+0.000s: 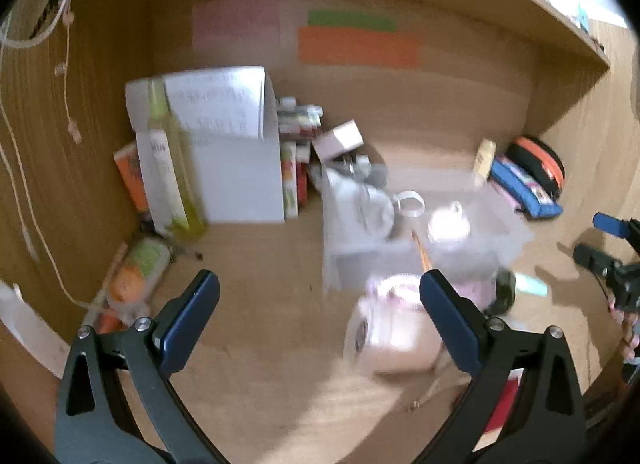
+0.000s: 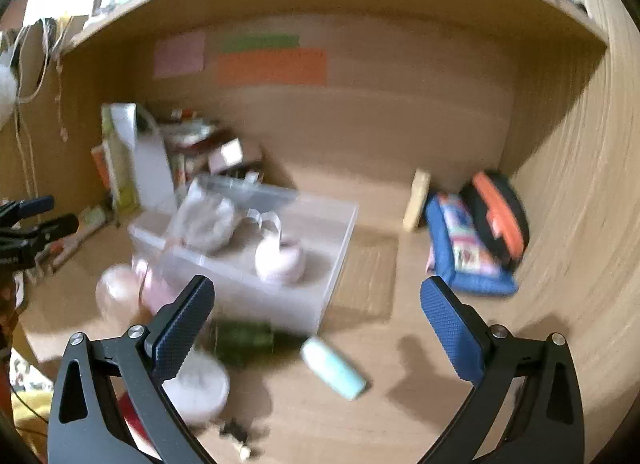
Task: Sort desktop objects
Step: 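Grasp the white lidded jar with the right gripper while the left gripper grasps the cream cylinder jar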
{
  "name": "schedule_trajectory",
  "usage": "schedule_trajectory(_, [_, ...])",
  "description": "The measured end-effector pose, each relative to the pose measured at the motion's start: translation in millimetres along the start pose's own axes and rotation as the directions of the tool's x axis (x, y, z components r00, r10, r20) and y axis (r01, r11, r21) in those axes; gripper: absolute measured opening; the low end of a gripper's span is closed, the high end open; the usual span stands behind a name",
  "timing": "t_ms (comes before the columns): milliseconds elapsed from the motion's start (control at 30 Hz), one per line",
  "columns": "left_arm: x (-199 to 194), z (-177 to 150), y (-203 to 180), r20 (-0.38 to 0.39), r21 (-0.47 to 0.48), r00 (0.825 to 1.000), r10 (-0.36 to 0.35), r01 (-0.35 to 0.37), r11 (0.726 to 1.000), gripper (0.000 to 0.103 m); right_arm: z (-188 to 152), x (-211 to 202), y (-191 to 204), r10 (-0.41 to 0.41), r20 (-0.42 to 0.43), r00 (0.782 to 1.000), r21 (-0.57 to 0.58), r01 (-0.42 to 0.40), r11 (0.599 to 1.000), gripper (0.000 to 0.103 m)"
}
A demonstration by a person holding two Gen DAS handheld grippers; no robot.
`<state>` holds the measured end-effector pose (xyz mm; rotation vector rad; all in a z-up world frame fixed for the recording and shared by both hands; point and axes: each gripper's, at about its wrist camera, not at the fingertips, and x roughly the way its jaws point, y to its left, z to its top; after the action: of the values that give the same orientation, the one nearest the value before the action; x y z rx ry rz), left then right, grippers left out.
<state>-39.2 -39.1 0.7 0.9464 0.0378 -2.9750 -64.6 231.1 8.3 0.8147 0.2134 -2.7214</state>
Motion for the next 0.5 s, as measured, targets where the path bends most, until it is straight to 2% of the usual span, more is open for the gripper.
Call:
schedule_trajectory(267, [25, -40, -18, -0.132, -0.004, 0.99, -0.041, 0.04, 0.999, 0.101, -51, 17, 42, 0.135, -0.125, 0.983, -0.043, -0.142, 0.989, 0.103])
schedule_trajectory(400, [32, -49, -28, -0.167, 0.01, 0.984, -0.062, 0.064, 0.998, 0.101, -65, 31, 48, 0.204, -0.182, 0.962, 0.007, -0.206, 0.979, 0.103])
schedule_trajectory(500, [40, -50, -33, -0.183, 0.027, 0.982, -0.056, 0.062, 0.998, 0.101, -69, 43, 46, 0.227, -0.21, 0.951, 0.053, -0.221, 0.974, 0.103])
